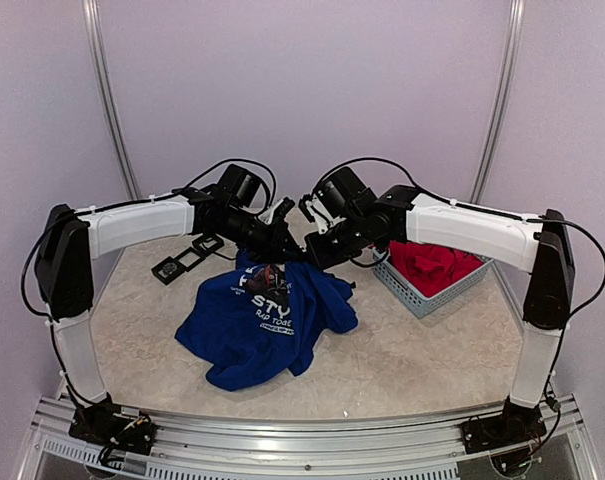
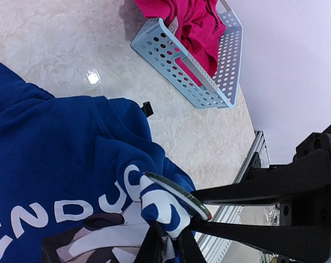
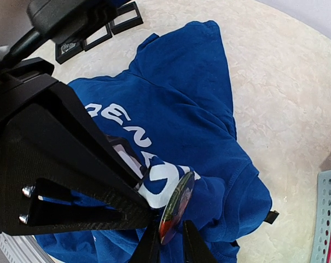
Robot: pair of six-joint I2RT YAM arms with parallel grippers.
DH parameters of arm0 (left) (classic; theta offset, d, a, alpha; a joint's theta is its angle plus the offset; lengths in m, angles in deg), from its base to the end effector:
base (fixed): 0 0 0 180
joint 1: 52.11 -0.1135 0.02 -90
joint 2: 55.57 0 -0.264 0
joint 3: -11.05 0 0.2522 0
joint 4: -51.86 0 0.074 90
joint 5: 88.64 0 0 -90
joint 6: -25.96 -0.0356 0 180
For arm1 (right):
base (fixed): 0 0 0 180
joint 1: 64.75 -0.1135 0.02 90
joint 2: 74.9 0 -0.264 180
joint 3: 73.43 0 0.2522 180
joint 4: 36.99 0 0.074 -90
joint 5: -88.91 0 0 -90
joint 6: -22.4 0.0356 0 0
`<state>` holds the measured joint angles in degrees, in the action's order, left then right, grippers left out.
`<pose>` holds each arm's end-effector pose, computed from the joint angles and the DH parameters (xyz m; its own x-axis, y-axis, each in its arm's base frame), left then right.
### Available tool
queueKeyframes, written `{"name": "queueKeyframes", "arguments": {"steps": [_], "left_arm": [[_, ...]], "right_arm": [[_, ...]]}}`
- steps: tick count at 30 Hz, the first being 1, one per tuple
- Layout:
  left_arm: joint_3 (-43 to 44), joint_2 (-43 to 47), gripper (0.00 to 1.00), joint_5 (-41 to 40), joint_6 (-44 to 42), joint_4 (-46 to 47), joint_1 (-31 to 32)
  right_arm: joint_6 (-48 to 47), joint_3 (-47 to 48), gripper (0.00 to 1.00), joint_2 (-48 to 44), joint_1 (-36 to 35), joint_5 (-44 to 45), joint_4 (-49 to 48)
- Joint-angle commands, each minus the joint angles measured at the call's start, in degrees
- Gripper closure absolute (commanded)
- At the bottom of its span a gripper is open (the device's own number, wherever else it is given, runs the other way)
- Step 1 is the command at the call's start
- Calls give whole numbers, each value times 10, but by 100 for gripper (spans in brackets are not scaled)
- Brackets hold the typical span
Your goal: Remove the brooch from the garment
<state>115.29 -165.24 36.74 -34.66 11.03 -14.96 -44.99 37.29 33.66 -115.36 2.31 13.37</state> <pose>0.3312 -0.2768 0.2638 -0.8999 0.1800 -0.3972 0.4246 0.5697 -0.7037 0.2739 0.3303 0.2916 -0.7237 -0.2766 -0.6323 -0.5072 0.8345 0.2154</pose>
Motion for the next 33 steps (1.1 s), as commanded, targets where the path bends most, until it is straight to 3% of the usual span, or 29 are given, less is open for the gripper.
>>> {"name": "queueKeyframes", "arguments": {"steps": [1, 4, 7, 12, 20, 25, 33], "left_arm": [[17, -5, 100, 14, 2, -4, -2], [15, -5, 100, 13, 4, -4, -3], [12, -7, 99, 6, 5, -10, -5], [4, -4, 79, -42, -3, -36, -7], [-22, 23, 59, -128, -56, -67, -9], [-66, 60, 37, -151, -86, -42, -8], [-198, 174, 19, -22, -79, 128, -7]], "right_arm": [[-8, 18, 92, 16, -7, 26, 24], [-5, 22, 100, 15, -7, 28, 22], [-3, 23, 100, 8, -6, 30, 21], [-5, 37, 100, -5, -7, 31, 57], [-43, 43, 100, -26, 1, -29, 149], [-73, 38, 100, -44, 19, -129, 163], [-131, 8, 100, -64, 55, -356, 104]]}}
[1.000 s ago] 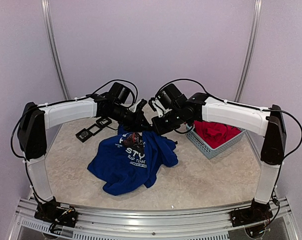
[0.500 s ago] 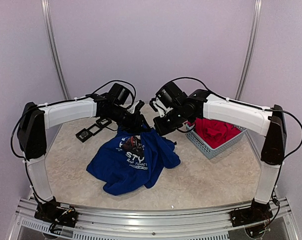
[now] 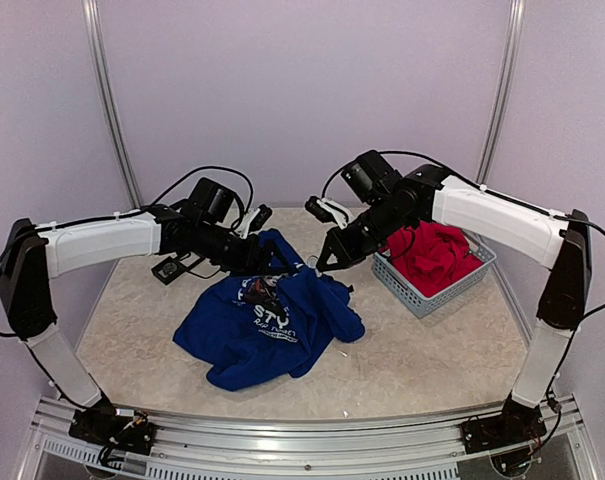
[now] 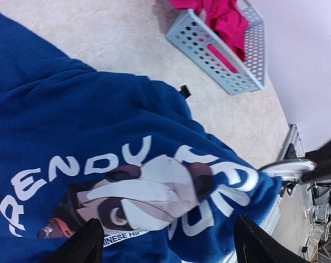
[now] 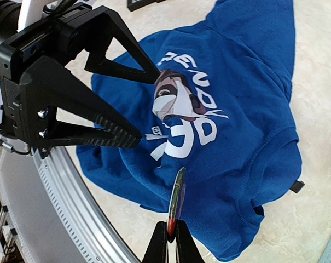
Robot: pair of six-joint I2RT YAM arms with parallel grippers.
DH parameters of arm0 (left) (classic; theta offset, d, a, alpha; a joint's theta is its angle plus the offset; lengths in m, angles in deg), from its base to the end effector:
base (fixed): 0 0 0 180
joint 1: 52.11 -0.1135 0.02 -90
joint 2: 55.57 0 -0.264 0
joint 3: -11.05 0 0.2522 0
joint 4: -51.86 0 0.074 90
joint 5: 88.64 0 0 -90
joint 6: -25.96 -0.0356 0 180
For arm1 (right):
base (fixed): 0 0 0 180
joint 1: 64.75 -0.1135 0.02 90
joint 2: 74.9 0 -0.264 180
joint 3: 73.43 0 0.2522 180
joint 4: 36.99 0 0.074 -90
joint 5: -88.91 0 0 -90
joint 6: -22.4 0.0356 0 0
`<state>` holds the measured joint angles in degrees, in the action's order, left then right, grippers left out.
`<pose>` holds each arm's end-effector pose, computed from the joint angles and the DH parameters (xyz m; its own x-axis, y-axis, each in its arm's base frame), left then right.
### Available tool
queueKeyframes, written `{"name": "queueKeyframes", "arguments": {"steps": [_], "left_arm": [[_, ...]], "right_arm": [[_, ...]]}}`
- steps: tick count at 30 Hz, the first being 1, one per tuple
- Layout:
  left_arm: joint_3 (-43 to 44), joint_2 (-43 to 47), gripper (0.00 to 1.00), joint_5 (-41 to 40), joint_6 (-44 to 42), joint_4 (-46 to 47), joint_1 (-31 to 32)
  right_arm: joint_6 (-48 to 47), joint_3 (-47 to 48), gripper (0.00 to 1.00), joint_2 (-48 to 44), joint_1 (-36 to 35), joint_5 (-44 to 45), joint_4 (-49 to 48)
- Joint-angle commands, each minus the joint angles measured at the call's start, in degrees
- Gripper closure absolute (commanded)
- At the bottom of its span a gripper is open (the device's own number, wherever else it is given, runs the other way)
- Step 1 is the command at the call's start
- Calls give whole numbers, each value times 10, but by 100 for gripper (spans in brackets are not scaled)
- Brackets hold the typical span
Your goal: Remove the brooch from the garment
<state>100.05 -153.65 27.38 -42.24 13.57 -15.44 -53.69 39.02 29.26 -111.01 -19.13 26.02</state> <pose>0.2938 -0.2382 0.2571 -0.8357 0.2062 -0.5090 0.5004 0.6677 -0.5512 0.2661 0.2940 0.3178 -0.7427 -0.4455 -0.4999 -0.6512 0.6545 0.3842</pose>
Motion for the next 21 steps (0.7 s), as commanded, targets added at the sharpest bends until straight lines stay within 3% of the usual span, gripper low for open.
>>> {"name": "queueKeyframes", "arguments": {"steps": [1, 10, 15, 21], "left_arm": [[-55, 67, 18, 82, 3, 117, -2], [-50, 93, 17, 169, -4, 118, 5], [-29, 66, 40, 168, -18, 86, 23], [-28, 64, 47, 176, -9, 102, 28]], "right_arm": [[-50, -10, 100, -18, 14, -161, -23], [-65, -8, 100, 1, 36, -318, -39], [-72, -5, 100, 3, 42, -345, -34], [-85, -7, 100, 6, 47, -353, -17]]}}
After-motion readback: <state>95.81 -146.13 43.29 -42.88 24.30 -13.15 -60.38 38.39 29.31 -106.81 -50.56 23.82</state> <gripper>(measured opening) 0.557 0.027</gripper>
